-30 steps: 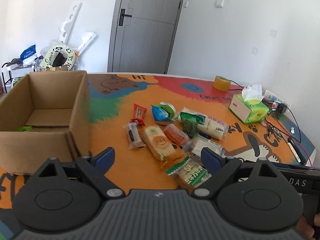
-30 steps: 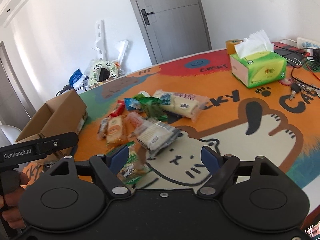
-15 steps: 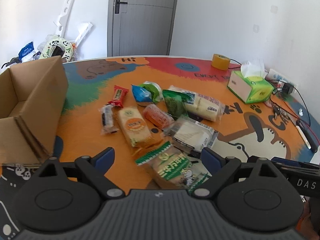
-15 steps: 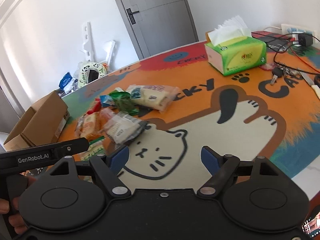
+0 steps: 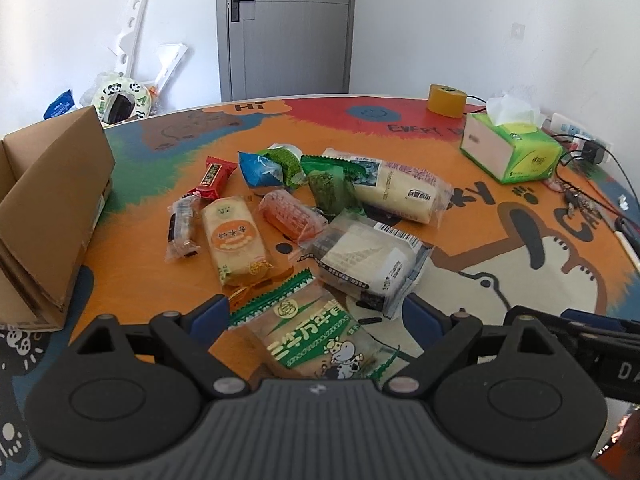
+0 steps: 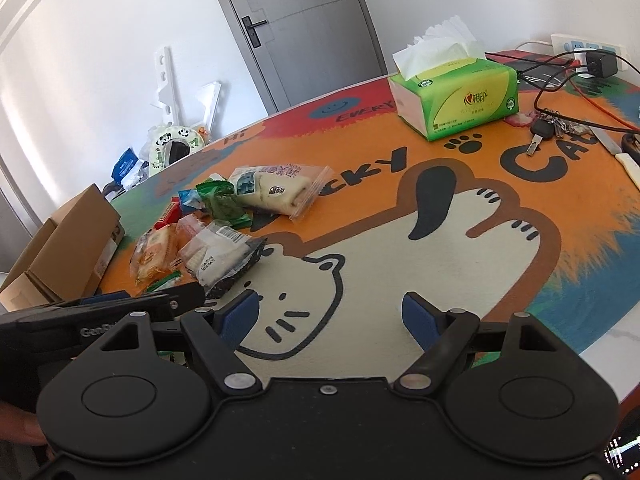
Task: Organize snacks
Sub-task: 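Grasp the green-labelled cake pack with the left tool while the right tool grasps the white bread pack, then carry both packs over the box and open both tools to release them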
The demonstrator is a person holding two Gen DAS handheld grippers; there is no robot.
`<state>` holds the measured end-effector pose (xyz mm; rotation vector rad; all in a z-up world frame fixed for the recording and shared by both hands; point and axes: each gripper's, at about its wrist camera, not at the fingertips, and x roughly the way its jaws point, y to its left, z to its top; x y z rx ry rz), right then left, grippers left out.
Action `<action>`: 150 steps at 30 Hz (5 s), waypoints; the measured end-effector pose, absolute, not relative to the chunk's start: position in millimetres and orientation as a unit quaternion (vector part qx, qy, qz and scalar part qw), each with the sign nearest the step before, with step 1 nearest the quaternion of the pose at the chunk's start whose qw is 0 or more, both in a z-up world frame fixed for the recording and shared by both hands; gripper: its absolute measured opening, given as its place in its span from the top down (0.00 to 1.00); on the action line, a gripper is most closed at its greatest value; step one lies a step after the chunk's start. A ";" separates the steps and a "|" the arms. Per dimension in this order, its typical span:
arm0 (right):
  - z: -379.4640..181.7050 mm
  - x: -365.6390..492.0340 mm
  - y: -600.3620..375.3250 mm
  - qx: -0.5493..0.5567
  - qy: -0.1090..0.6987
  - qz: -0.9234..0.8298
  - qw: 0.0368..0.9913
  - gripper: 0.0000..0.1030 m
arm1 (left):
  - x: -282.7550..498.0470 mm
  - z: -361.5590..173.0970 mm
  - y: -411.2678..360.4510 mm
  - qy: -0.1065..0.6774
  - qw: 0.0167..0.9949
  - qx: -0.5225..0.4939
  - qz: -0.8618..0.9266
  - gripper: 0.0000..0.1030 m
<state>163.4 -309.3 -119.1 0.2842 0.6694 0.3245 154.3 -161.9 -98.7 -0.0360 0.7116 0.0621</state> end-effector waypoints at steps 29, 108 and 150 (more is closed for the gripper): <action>-109.6 191.8 -240.0 0.083 0.312 0.206 0.924 0.23 | 132.6 -100.0 -93.7 0.331 0.941 -0.063 0.026 0.54; -14.0 179.2 -128.1 0.054 0.229 0.283 0.930 0.55 | 95.3 21.7 22.6 0.197 0.972 -0.092 0.084 0.54; 2.5 189.7 -35.6 0.062 0.221 0.366 0.902 0.39 | 93.4 11.4 110.5 0.225 0.949 -0.144 0.170 0.25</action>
